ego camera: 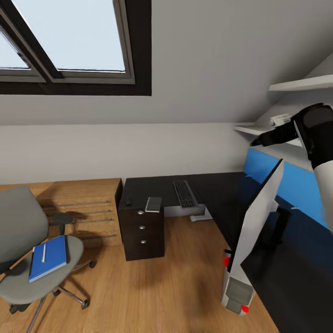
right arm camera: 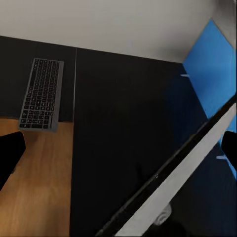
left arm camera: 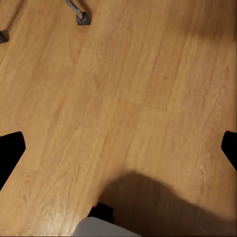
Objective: In the bedroom, organize the workspace by keeping the computer under the desk, ensuring the monitor is on the desk, placing the keyboard on the desk next to the monitor, placing the mouse on the desk next to the keyboard, moving the folder from the swivel chair onto the desk next to the mouse, stacking the notebook on top of the folder with the pen on top of the notebook, and positioning the swivel chair next to the desk.
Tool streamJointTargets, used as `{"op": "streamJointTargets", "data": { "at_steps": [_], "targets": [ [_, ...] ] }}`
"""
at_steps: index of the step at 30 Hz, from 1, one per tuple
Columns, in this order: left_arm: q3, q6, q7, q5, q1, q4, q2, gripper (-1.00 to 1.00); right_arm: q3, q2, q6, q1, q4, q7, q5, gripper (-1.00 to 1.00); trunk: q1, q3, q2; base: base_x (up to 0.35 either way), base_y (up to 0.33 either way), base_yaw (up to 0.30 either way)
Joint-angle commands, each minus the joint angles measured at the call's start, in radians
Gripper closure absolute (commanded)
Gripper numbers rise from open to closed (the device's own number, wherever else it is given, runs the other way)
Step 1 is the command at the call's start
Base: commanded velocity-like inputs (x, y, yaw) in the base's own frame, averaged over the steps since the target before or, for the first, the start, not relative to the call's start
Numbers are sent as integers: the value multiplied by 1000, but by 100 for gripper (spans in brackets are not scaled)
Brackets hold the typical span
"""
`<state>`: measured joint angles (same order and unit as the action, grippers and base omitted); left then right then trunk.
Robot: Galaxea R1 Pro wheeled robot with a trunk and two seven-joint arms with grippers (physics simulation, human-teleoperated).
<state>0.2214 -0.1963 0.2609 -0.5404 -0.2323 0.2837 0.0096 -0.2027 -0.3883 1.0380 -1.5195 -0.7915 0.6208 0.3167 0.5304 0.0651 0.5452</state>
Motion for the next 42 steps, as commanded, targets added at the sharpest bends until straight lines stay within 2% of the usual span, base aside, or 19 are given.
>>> {"op": "streamJointTargets", "data": {
  "at_steps": [1,10,13,19,28,32,37,42],
  "targets": [
    [9,-3,6,-7,-1,0,1,-100,-3,-6,2,0,-4,10,9,-100,0,2,2,-206,-269,0],
    [9,-2,6,-7,-1,0,1,-100,-3,-14,1,38,-30,10,7,-100,0,2,2,-228,-227,0],
    [8,-2,6,-7,-1,0,1,-100,-3,-14,2,73,-83,10,7,-100,0,2,2,-301,-68,0],
    [7,-2,6,-7,-1,0,1,-100,-2,-16,6,157,-261,10,8,-100,0,2,2,-326,-20,0],
    [8,-2,7,-8,-1,0,1,-100,5,-46,8,237,-381,11,6,-100,0,2,2,-335,-3,0],
    [7,-2,7,-9,-1,0,1,-100,27,-58,9,266,-408,12,0,-100,0,2,2,-337,0,0],
    [8,-2,7,-9,-1,0,1,-100,86,-64,9,299,-424,13,-37,-100,0,2,2,-337,0,0],
    [8,-2,8,-9,-1,0,1,-100,102,-66,9,346,-441,13,-51,-100,0,2,2,-288,-72,0]
  ]
}}
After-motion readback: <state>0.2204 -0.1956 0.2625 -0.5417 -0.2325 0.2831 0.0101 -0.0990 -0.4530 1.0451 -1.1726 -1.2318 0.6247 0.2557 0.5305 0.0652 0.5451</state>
